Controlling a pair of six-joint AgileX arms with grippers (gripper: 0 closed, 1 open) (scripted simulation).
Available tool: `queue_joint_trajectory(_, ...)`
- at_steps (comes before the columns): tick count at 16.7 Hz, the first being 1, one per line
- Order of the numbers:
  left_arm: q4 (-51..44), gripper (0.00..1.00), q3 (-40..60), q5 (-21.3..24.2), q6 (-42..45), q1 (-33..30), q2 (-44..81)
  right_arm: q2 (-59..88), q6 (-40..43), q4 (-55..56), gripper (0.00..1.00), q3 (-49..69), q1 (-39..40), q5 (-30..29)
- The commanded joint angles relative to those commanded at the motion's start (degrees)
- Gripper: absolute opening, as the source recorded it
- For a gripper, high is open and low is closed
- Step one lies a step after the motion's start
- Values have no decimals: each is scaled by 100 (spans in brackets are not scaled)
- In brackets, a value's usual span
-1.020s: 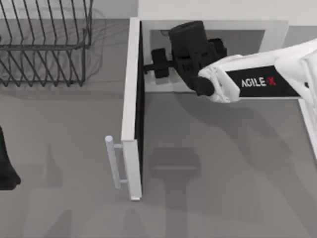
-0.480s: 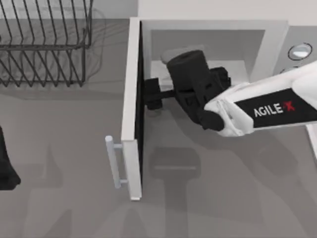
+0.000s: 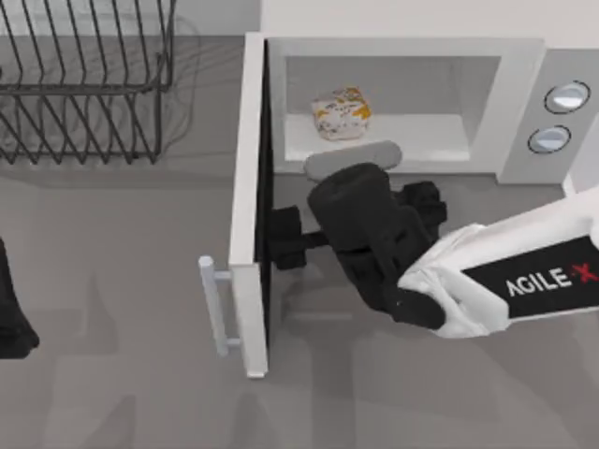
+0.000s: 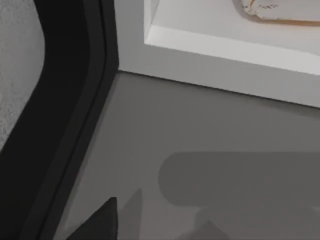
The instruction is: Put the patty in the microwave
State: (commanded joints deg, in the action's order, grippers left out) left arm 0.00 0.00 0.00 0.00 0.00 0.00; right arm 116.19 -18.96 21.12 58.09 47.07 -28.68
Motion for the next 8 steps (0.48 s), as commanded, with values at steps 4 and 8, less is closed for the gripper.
queue_joint_trajectory(4,0,100,0,0,0,0,0,-211,-126,237,100,-432,181,-388)
queue_joint_trajectory(8,0,100,0,0,0,0,0,-71,-170,218,100,-717,251,-521)
